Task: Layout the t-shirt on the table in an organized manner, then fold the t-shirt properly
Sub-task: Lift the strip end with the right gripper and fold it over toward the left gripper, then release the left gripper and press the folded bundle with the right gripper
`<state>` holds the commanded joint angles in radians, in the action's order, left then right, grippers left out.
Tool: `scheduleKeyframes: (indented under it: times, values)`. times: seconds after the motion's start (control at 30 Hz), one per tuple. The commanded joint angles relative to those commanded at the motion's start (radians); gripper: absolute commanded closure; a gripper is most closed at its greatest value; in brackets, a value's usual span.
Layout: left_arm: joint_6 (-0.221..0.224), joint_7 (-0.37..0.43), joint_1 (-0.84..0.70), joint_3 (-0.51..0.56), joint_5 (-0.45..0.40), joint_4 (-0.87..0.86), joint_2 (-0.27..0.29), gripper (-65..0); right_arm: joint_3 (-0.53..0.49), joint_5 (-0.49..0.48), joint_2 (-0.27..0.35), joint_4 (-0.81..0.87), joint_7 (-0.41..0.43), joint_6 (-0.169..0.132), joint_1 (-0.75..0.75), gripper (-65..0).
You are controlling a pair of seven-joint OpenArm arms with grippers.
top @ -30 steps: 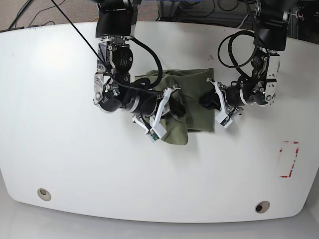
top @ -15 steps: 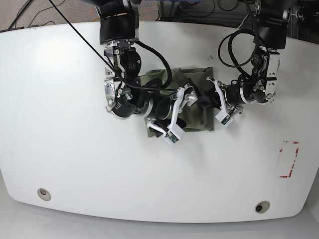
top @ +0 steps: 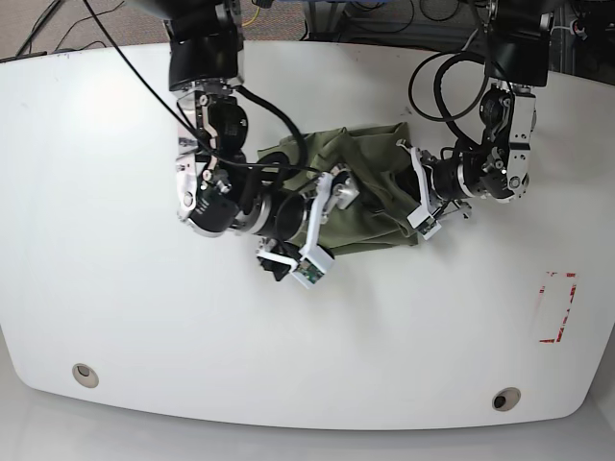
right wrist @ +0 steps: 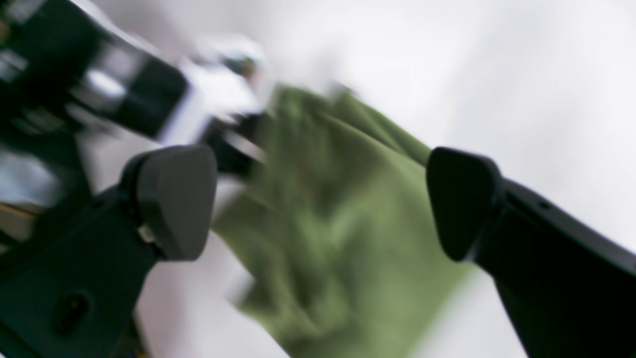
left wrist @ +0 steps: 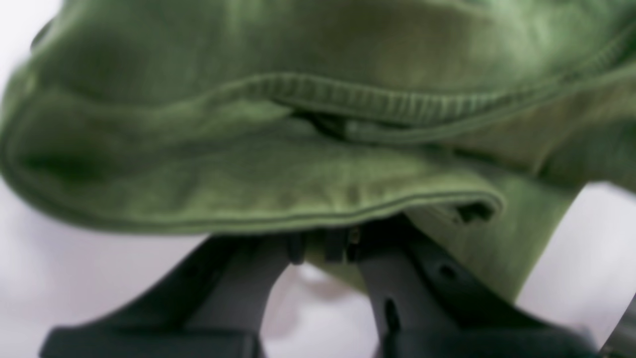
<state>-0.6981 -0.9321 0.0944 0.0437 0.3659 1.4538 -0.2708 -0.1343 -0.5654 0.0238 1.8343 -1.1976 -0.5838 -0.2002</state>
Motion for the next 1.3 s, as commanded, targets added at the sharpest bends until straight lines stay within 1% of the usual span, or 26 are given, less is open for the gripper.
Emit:
scheduleKeyframes:
  times: [0.17, 0.3, 0.43, 0.5, 0.6, 0.67, 0.77, 0.9, 0.97, 1.03, 1.13, 1.23, 1.3]
  values:
    - [0.000, -0.009, 0.021, -0.080, -0.002, 0.106, -0.002, -5.0, -0.002, -0.002, 0.040, 0.037, 0.000, -0.002, 0.060, -65.0]
    - [0.000, -0.009, 0.023, -0.117, -0.002, 0.140, -0.002, -5.0, -0.008, -0.002, 0.043, 0.080, -0.002, -0.002, 0.115, -65.0]
    - [0.000, -0.009, 0.026, -0.124, -0.002, 0.146, -0.005, -5.0, -0.104, -0.002, 0.044, 0.083, -0.002, -0.002, 0.149, -65.0]
    - [0.000, -0.009, 0.026, -0.150, -0.002, 0.153, -0.005, -5.0, -0.140, -0.002, 0.044, 0.083, -0.002, -0.002, 0.152, -65.0]
    - [0.000, -0.009, 0.025, -0.253, -0.002, 0.176, 0.003, -5.0, -0.210, 0.006, 0.043, 0.083, 0.003, -0.002, 0.166, -65.0]
    - [0.000, -0.009, 0.025, -0.302, -0.002, 0.180, 0.015, -5.0, -0.233, 0.006, 0.046, 0.081, 0.009, -0.002, 0.161, -65.0]
    - [0.000, -0.009, 0.025, -0.376, -0.002, 0.181, 0.018, -5.0, -0.241, 0.006, 0.048, 0.074, 0.052, -0.002, 0.161, -65.0]
    - [0.000, -0.009, 0.020, -0.428, -0.002, 0.183, 0.015, -5.0, -0.242, 0.006, 0.049, 0.017, 0.075, -0.002, 0.146, -65.0]
    - [0.000, -0.009, 0.017, -0.445, -0.002, 0.186, 0.003, -5.0, -0.242, 0.006, 0.049, -0.014, 0.094, -0.002, 0.143, -65.0]
    - [0.000, -0.009, -0.003, -0.453, -0.002, 0.207, -0.026, -5.0, -0.242, 0.006, 0.051, -0.034, 0.115, -0.002, 0.141, -65.0]
    - [0.000, -0.009, -0.032, -0.454, 0.000, 0.236, -0.032, -5.0, -0.244, 0.006, 0.064, -0.066, 0.130, -0.002, 0.140, -65.0]
    - [0.000, -0.009, -0.051, -0.454, 0.000, 0.258, -0.035, -5.0, -0.244, 0.006, 0.066, -0.091, 0.147, -0.002, 0.140, -65.0]
    - [0.000, -0.009, -0.066, -0.456, 0.000, 0.262, -0.035, -5.0, -0.244, 0.006, 0.064, -0.112, 0.158, -0.002, 0.140, -59.1]
